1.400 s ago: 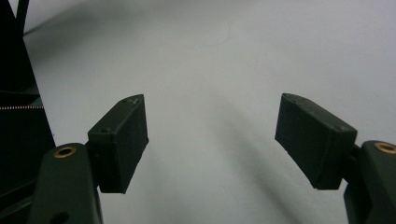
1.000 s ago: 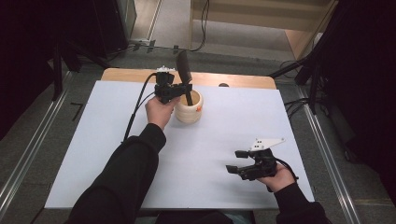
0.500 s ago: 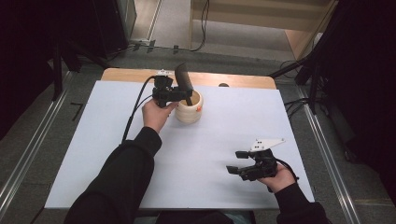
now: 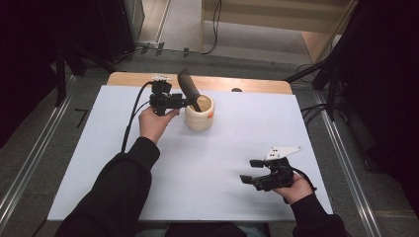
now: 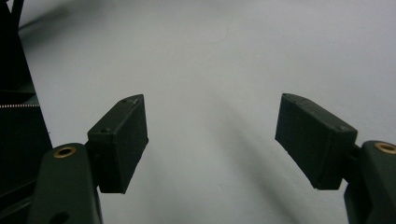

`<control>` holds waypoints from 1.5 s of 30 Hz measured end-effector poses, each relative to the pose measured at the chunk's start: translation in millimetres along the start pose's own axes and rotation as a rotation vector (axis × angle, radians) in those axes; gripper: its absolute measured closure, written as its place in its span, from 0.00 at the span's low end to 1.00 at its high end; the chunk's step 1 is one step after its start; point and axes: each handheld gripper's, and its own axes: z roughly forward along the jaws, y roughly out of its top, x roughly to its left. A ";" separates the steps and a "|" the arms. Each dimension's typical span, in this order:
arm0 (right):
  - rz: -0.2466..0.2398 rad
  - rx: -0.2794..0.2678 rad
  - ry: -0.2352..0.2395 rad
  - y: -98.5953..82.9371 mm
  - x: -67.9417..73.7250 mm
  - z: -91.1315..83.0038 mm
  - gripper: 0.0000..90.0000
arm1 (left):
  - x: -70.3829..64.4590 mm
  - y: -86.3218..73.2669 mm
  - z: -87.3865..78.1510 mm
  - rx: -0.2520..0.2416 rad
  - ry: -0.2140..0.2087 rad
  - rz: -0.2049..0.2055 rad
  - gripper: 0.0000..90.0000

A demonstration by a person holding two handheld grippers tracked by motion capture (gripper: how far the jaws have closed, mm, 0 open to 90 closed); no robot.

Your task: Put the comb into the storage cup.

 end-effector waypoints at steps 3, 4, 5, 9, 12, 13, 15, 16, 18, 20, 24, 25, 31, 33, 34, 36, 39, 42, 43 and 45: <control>0.007 0.007 -0.009 -0.3 -1.3 0.4 0.26 | 3.8 -4.8 -5.6 0.012 -0.017 -0.011 0.37; 0.010 0.006 -0.008 -0.3 -1.8 0.8 0.26 | 5.1 -6.6 -7.2 0.015 -0.026 -0.021 0.37; 0.012 0.008 -0.012 -0.3 -2.4 1.0 0.26 | 6.1 -8.6 -9.0 0.016 -0.035 -0.029 0.37; 0.018 0.015 -0.018 -0.3 -4.0 1.7 0.26 | 8.3 -16.6 -17.3 0.029 -0.042 -0.014 0.37; 0.022 0.015 -0.023 -0.5 -5.0 2.1 0.26 | 8.1 -23.4 -24.0 0.048 -0.052 0.003 0.37; 0.025 0.015 -0.022 -0.6 -5.3 2.2 0.26 | 8.1 -25.9 -26.4 0.054 -0.060 0.002 0.37; 0.028 0.018 -0.027 -0.9 -6.2 2.0 0.26 | 8.2 -31.2 -31.1 0.057 -0.074 -0.001 0.35; 0.031 0.019 -0.029 -0.9 -6.6 1.9 0.26 | 8.6 -33.7 -33.8 0.058 -0.078 0.000 0.35; 0.035 0.018 -0.033 -1.2 -7.8 1.9 0.26 | 8.8 -39.0 -38.3 0.061 -0.094 -0.005 0.35; 0.040 0.017 -0.037 -1.4 -8.4 1.8 0.26 | 8.0 -44.9 -43.2 0.063 -0.109 -0.017 0.35; 0.045 0.016 -0.041 -1.7 -9.4 1.1 0.26 | 5.6 -54.1 -51.8 0.078 -0.132 -0.033 0.35; 0.047 0.016 -0.043 -1.7 -9.5 1.1 0.26 | 4.6 -56.2 -54.2 0.076 -0.142 -0.037 0.35; 0.051 0.018 -0.042 -3.0 -10.5 1.2 0.26 | -0.2 -68.5 -64.3 0.083 -0.161 -0.043 0.33; 0.054 0.018 -0.052 -3.2 -10.9 1.0 0.26 | -2.3 -73.3 -67.6 0.077 -0.154 -0.029 0.33; 0.056 0.010 -0.056 -3.0 -11.2 0.4 0.26 | -3.1 -75.5 -69.3 0.077 -0.150 -0.016 0.33; 0.066 0.005 -0.055 -2.9 -11.9 -0.4 0.26 | -5.4 -79.5 -72.4 0.080 -0.139 -0.006 0.33; 0.068 0.017 -0.049 -3.6 -13.1 0.3 0.26 | -7.3 -86.0 -77.9 0.090 -0.144 -0.002 0.32; 0.071 0.025 -0.044 -3.8 -13.3 1.1 0.26 | -8.9 -92.6 -84.0 0.112 -0.150 0.000 0.31; 0.071 0.027 -0.042 -3.8 -13.2 1.3 0.26 | -10.0 -95.2 -86.3 0.111 -0.145 0.006 0.31; 0.068 0.030 -0.041 -3.9 -13.2 1.5 0.26 | -11.5 -100.1 -90.8 0.116 -0.147 0.013 0.31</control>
